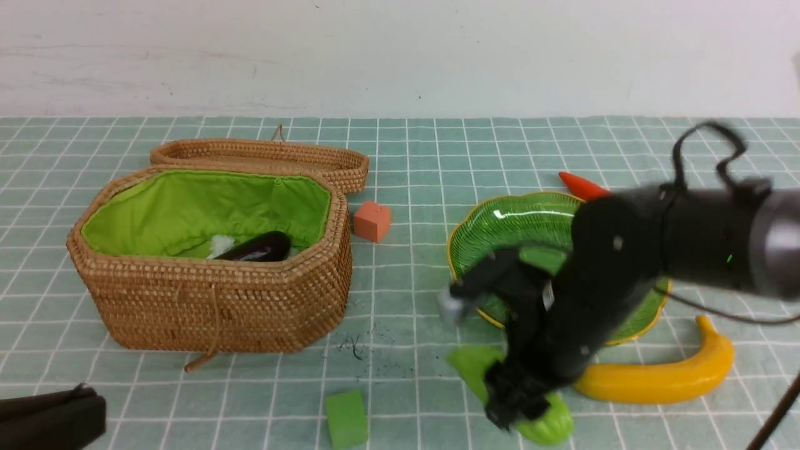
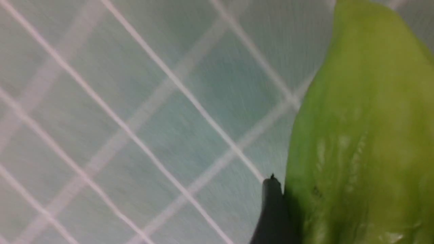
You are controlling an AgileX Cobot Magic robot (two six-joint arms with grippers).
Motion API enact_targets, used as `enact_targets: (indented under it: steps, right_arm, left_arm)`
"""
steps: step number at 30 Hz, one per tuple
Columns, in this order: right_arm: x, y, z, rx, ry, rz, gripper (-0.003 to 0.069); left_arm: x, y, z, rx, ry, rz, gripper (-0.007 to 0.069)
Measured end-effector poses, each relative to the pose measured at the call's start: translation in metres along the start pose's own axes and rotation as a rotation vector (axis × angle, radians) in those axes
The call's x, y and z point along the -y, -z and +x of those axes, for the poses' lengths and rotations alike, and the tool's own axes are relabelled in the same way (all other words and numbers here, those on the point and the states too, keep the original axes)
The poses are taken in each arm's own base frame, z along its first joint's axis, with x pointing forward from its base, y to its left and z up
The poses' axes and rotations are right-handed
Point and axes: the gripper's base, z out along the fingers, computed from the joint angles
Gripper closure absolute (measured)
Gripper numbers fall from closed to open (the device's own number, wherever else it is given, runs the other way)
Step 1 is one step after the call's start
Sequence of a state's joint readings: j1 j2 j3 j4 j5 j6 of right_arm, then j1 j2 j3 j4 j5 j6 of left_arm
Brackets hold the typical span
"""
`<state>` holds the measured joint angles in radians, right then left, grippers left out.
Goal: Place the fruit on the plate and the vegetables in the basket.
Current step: Take a chayote with your right arm and place it on the basket on the left, then use the right arm to grab a banana and put it into the right plate
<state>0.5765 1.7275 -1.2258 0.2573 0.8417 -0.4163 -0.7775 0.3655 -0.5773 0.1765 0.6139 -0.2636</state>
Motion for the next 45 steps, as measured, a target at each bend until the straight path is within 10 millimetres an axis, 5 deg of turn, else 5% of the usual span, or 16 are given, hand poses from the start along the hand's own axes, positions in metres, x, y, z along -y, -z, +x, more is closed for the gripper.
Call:
enact_targets:
  steps: [4,5,7,9,13,16,20,25,26,28,30,36,37,38,41,45]
  right_arm:
    - [-0.029,0.076,-0.064,0.335,0.121,0.014,0.0204]
    - [-0.031,0.08,-0.068,0.353,0.13,0.016,0.0204]
    - [-0.048,0.112,-0.103,0.553,0.229,0.022,0.0204]
    - [-0.061,0.121,-0.135,0.699,0.301,0.012,0.0204]
    - [-0.065,0.101,-0.166,0.771,0.364,0.006,0.0204]
    - [-0.059,0.049,-0.189,0.754,0.401,0.013,0.0203]
    - [-0.052,0.004,-0.199,0.718,0.401,0.023,0.0056]
    - [-0.054,0.017,-0.196,0.685,0.428,0.02,-0.0013]
    - [-0.058,0.041,-0.189,0.646,0.426,0.01,0.0004]
    - [-0.06,0.059,-0.183,0.614,0.411,0.004,0.0025]
    - [-0.065,0.109,-0.16,0.502,0.326,0.009,0.0114]
    - [-0.05,0.191,-0.111,0.369,0.129,0.284,0.0483]
    - [-0.05,0.191,-0.111,0.369,0.129,0.284,0.0496]
    - [-0.043,0.204,-0.101,0.384,0.052,0.342,0.0595]
    - [-0.028,0.219,-0.078,0.393,-0.114,0.372,0.067]
    - [0.018,0.212,-0.018,0.288,-0.429,0.425,0.066]
  left_arm:
    - [-0.012,0.001,0.004,-0.038,0.044,-0.137,0.0638]
    - [-0.013,0.001,0.004,-0.036,0.051,-0.15,0.0638]
    - [-0.019,0.002,0.004,-0.035,0.096,-0.216,0.0638]
    - [-0.023,0.003,0.003,-0.015,0.142,-0.253,0.0638]
    - [-0.024,0.003,0.002,0.0,0.175,-0.264,0.0638]
    - [-0.023,0.003,0.001,0.01,0.185,-0.26,0.0638]
    - [-0.023,0.003,0.001,0.014,0.185,-0.257,0.0638]
    - [-0.023,0.003,0.0,0.019,0.185,-0.254,0.0638]
    - [-0.022,0.003,-0.001,0.03,0.173,-0.24,0.0638]
    - [-0.021,0.002,-0.002,0.037,0.161,-0.227,0.0638]
    - [-0.016,0.001,-0.004,0.059,0.132,-0.168,0.0638]
    - [0.001,0.0,-0.008,0.087,0.089,0.012,0.0638]
    - [0.002,0.0,-0.008,0.084,0.097,0.021,0.0638]
    - [0.005,0.0,-0.007,0.078,0.098,0.057,0.0638]
    - [0.009,0.001,-0.006,0.067,0.086,0.105,0.0638]
    - [0.012,0.001,-0.006,0.065,0.053,0.129,0.0638]
